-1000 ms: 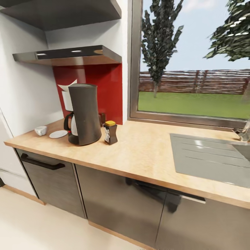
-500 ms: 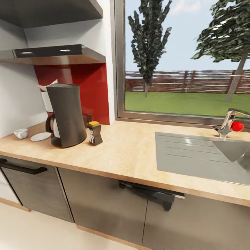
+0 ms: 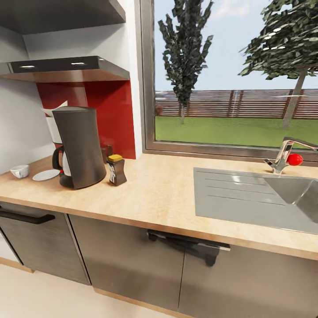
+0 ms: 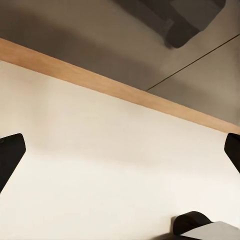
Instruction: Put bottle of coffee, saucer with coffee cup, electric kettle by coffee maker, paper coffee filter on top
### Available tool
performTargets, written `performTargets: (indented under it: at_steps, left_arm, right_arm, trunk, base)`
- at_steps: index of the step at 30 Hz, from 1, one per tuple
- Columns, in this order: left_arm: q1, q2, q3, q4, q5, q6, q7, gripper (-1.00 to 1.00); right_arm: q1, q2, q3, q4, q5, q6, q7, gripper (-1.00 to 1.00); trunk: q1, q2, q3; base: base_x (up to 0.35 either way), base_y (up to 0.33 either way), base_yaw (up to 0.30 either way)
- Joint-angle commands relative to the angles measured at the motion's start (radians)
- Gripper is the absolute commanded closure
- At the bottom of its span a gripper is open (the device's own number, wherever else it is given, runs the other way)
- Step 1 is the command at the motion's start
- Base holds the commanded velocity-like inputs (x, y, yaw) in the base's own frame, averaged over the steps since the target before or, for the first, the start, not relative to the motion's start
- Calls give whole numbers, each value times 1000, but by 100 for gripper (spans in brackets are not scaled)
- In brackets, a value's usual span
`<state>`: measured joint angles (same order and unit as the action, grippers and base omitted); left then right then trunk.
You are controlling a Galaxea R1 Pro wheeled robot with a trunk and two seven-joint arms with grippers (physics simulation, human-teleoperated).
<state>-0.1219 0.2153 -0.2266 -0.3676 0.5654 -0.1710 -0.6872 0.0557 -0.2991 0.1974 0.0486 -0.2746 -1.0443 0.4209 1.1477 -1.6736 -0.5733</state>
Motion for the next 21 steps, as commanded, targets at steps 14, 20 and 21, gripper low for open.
performTargets:
  at_steps: [14,20,21]
  left_arm:
    - [-1,1,-7,1,6,-7,1,-100]
    - [-1,1,-7,1,7,-7,0,-100]
    - [-1,1,-7,1,7,-7,0,-100]
  right_arm:
    - [0,0,7,1,-11,-3,6,-100]
    - [0,0,7,1,-11,-3,6,-100]
    - [0,0,7,1,-11,-3,6,-100]
  trunk:
    - [0,0,-1]
    - [0,0,-1]
    - [0,0,-1]
  base:
    - [0,0,-56]
    - [0,0,-250]
    - [0,0,-273]
